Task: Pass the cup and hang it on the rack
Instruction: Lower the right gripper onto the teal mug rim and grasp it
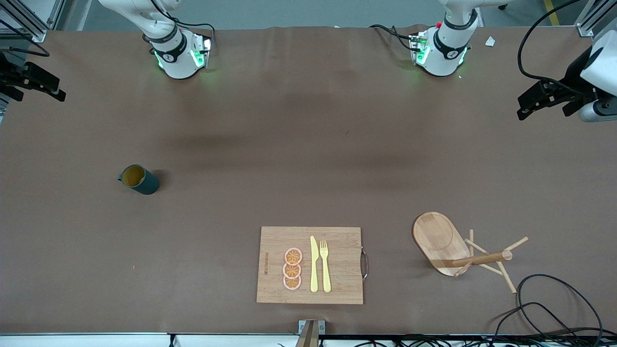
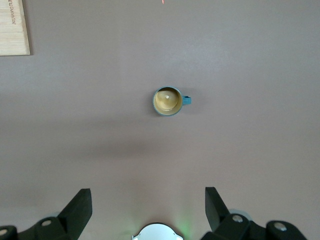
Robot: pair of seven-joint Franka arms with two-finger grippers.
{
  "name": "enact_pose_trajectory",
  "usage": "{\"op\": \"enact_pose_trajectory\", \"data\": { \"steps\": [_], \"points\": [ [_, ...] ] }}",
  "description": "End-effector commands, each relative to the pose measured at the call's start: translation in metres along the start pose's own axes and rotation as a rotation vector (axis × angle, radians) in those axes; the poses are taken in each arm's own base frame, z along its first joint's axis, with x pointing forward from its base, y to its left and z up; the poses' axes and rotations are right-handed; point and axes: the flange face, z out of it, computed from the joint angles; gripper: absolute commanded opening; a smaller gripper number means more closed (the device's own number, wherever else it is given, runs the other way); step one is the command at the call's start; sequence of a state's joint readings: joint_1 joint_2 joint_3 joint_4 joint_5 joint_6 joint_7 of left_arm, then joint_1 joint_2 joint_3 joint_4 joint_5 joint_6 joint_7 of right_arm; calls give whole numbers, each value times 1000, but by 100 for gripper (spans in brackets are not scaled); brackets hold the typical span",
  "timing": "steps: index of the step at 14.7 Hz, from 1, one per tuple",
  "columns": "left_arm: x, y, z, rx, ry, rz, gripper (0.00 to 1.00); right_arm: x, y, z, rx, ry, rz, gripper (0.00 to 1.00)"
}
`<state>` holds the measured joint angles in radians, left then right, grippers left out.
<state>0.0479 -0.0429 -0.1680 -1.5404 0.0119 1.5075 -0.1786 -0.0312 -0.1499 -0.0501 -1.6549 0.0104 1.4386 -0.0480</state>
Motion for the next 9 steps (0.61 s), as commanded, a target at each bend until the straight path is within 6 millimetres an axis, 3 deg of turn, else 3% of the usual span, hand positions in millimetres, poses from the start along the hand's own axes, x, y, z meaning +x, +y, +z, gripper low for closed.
{"op": "enact_pose_trajectory", "data": {
  "steps": [1,8,9],
  "points": [
    [2,1,-4,4,-6,11,100,-7,2,-6,4,11,0,100],
    [3,-2,-4,2,-7,6,100,-4,1,-12,25,22,-2,100],
    [4,0,-3,3,-9,9,100,5,1,2,25,-10,8,100]
  ]
}}
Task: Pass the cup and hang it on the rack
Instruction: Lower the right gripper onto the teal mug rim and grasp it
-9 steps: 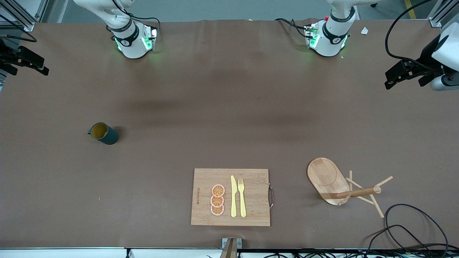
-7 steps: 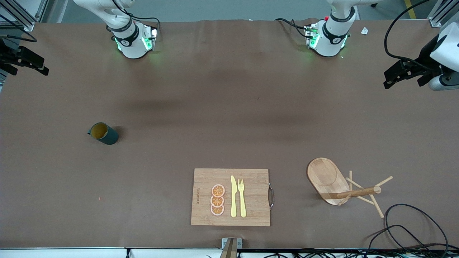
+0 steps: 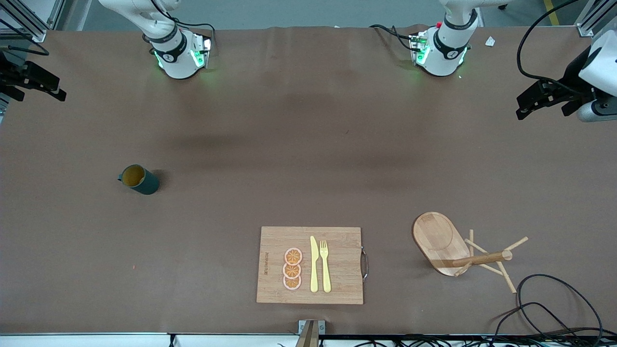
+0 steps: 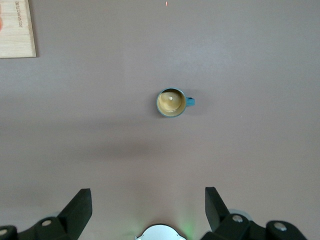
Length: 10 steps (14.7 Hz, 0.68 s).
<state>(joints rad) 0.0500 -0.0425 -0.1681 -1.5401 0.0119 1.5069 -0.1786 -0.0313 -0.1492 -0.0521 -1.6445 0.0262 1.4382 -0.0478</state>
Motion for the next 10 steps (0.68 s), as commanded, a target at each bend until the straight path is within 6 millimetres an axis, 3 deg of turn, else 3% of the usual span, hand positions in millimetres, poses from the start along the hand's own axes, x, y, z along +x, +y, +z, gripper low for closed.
{"op": "enact_pose_trajectory", "data": {
  "steps": [1,4,6,7,10],
  "points": [
    [4,1,-2,2,-10,11,100,14,2,17,10,-40,2,100],
    [4,-1,-1,3,-13,16,100,37,8,51,12,-101,10,100],
    [3,-1,-1,3,-13,17,100,66,13,95,-3,-177,14,100],
    [3,-1,-1,3,-13,17,100,79,18,107,-4,-188,21,100],
    [4,-1,0,3,-15,17,100,96,23,153,8,-154,-87,100]
  ]
}}
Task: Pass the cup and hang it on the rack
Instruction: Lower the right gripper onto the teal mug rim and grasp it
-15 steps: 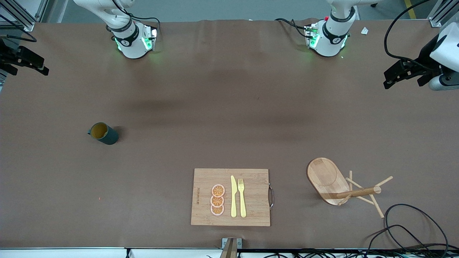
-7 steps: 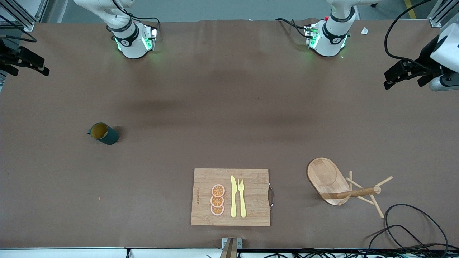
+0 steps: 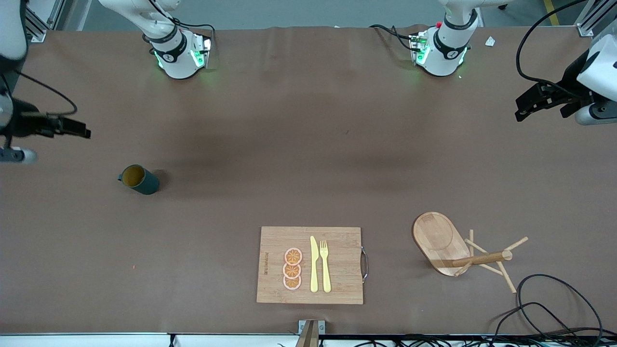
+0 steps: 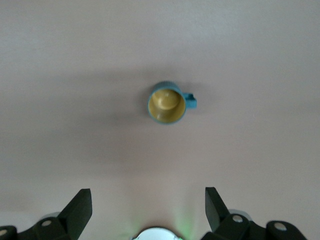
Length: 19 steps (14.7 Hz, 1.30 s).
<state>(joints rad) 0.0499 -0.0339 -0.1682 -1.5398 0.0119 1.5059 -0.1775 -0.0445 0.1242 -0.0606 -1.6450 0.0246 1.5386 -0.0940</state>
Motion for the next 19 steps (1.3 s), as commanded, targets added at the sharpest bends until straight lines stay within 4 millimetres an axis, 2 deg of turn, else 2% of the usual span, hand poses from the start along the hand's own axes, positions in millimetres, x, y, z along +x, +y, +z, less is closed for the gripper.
{"op": "enact_pose_trajectory", "data": {
  "steps": [1,5,8,14,18,19],
  "points": [
    [1,-1,-5,3,-4,16,100,15,7,36,1,30,-140,100],
    [1,-2,-5,2,-4,14,100,40,30,108,2,31,-519,100],
    [1,-2,-5,2,-4,14,100,53,45,156,3,29,-663,100],
    [2,-1,-3,2,-7,14,100,50,46,230,-63,127,-763,100],
    [2,-2,-4,2,-6,14,100,51,45,266,-84,148,-785,99],
    [2,-1,-5,2,-4,14,100,48,44,278,-86,148,-790,92]
  ]
}}
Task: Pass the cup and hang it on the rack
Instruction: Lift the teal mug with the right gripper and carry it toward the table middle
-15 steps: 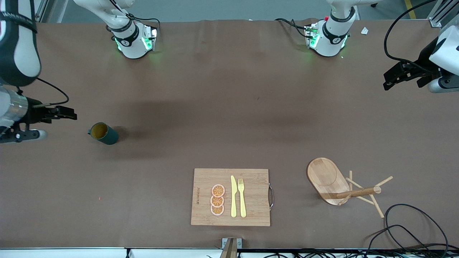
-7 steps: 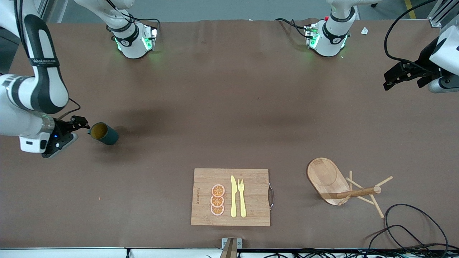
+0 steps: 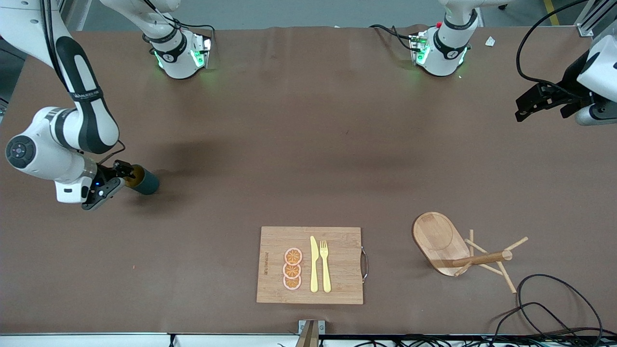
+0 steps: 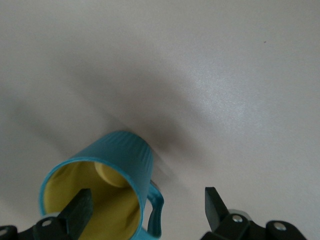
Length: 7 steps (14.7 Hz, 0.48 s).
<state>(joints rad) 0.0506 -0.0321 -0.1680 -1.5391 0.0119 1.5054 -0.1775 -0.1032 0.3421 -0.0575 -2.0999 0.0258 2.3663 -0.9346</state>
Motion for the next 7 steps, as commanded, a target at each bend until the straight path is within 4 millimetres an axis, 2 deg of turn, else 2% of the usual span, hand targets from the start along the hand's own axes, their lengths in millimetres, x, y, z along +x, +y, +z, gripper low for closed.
{"op": "enact_pose_trajectory", "data": {
  "steps": [1,2,4,5,7],
  "points": [
    [2,0,-6,2,-3,15,100,-6,-8,23,-3,12,-41,81],
    [2,-1,-5,2,-3,15,100,-6,-7,28,-1,10,-67,64],
    [2,-1,-5,2,-3,15,100,-5,-7,28,-9,15,-77,19],
    [2,-1,-5,2,-3,15,100,-5,-7,28,-8,14,-75,3],
    [2,-1,-5,2,-4,15,100,-3,-8,28,-1,10,-74,0]
  ]
}}
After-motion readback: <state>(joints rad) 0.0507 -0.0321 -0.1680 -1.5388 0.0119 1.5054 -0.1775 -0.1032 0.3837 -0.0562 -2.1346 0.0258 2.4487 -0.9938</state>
